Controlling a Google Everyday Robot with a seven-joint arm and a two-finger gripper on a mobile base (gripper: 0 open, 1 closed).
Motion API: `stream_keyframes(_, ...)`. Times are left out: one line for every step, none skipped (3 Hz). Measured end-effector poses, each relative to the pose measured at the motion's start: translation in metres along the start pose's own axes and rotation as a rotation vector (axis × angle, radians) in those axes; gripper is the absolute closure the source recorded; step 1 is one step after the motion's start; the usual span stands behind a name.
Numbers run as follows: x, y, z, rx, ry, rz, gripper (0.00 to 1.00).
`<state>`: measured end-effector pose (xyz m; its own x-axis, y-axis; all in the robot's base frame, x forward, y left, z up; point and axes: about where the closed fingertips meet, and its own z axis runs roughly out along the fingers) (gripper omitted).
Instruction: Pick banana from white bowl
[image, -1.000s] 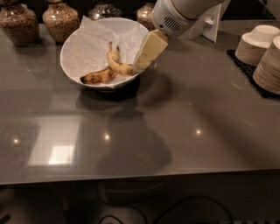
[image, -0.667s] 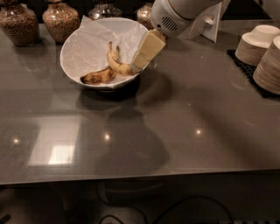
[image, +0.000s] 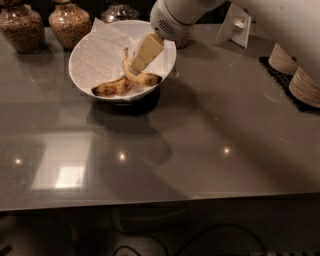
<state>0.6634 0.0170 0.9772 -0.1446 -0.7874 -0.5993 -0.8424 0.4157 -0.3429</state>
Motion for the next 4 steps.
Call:
stream_keyframes(-0.007,0.002,0.027,-0.029,-0.007,0.033,0.00)
stream_keyframes(-0.007,0.011,0.049,-0.065,0.006,0.058,0.18)
stream_keyframes(0.002,0.021,0.067,-0.094,0.036,0.085,0.41)
stream_keyframes(0.009,0.030,0.080,-0.121,0.064,0.102,0.40)
